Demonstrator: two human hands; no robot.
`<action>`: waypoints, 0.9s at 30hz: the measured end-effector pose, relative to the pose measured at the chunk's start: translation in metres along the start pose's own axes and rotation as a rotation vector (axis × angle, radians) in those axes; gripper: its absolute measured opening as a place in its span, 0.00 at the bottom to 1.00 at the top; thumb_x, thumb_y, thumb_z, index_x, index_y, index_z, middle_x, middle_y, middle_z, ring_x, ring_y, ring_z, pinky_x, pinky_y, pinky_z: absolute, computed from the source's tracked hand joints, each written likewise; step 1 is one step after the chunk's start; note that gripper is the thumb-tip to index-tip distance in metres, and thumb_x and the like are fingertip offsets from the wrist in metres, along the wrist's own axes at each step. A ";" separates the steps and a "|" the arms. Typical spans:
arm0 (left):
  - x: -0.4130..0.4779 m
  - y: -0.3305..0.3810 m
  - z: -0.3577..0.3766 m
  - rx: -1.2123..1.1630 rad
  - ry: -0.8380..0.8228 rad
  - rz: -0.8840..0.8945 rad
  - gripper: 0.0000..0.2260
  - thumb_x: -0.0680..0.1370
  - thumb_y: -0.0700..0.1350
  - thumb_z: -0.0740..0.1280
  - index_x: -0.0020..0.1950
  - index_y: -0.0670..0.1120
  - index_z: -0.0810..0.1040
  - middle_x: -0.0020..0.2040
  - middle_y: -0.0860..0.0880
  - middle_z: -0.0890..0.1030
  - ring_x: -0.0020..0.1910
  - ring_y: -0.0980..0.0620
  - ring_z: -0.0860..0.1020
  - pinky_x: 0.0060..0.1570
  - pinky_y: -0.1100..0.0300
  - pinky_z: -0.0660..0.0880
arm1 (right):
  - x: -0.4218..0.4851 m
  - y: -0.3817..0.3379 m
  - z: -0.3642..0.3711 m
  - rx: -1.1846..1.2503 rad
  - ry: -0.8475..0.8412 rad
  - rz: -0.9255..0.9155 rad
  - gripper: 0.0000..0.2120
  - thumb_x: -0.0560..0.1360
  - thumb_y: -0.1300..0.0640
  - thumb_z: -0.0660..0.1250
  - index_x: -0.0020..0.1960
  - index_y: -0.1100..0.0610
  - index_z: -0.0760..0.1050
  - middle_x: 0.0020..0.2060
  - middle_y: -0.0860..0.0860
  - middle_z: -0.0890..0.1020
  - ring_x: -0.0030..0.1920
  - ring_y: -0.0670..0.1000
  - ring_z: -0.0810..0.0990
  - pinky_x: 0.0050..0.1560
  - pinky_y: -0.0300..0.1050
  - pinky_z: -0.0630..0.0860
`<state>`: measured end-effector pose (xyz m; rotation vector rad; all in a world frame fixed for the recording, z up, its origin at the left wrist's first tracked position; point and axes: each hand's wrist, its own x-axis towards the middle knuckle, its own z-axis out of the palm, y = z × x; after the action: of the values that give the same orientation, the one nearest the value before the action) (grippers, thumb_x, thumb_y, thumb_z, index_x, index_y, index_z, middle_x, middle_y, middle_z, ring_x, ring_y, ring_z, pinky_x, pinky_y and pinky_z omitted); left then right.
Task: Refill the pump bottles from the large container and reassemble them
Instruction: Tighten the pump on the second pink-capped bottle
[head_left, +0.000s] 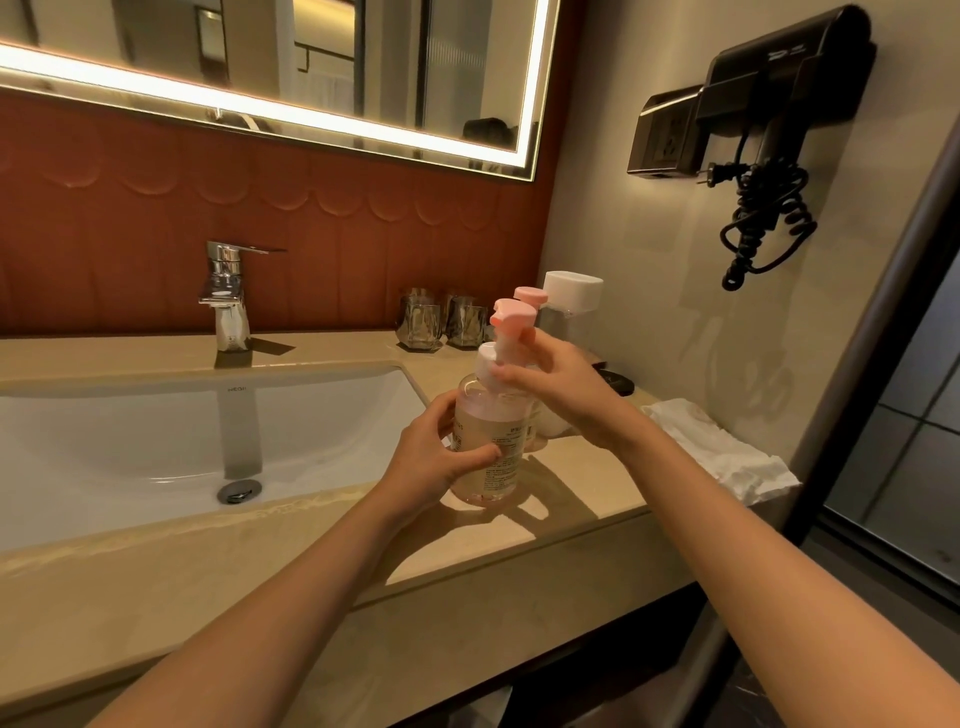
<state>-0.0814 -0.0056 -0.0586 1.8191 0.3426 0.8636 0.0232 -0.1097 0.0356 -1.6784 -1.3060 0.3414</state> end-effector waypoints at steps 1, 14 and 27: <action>0.000 0.000 0.000 -0.009 -0.002 -0.001 0.28 0.69 0.42 0.75 0.63 0.56 0.67 0.59 0.56 0.74 0.60 0.57 0.71 0.53 0.68 0.69 | -0.002 0.002 0.000 0.007 -0.016 -0.002 0.24 0.76 0.58 0.65 0.71 0.54 0.64 0.68 0.51 0.71 0.67 0.52 0.68 0.64 0.50 0.65; 0.001 -0.003 0.000 -0.013 -0.003 0.011 0.28 0.69 0.41 0.75 0.63 0.56 0.67 0.56 0.58 0.75 0.59 0.57 0.72 0.49 0.71 0.70 | 0.005 0.009 0.007 -0.060 0.089 -0.069 0.28 0.74 0.48 0.66 0.71 0.54 0.63 0.68 0.51 0.71 0.67 0.52 0.69 0.63 0.51 0.68; 0.001 -0.004 0.000 -0.002 0.006 0.011 0.26 0.69 0.41 0.75 0.62 0.56 0.68 0.56 0.59 0.75 0.58 0.58 0.72 0.49 0.71 0.70 | 0.007 0.008 0.012 -0.341 0.245 -0.118 0.32 0.69 0.41 0.69 0.68 0.54 0.67 0.64 0.52 0.75 0.63 0.54 0.73 0.60 0.52 0.74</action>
<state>-0.0796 -0.0035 -0.0614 1.8184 0.3360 0.8772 0.0218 -0.0977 0.0251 -1.8447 -1.3221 -0.1633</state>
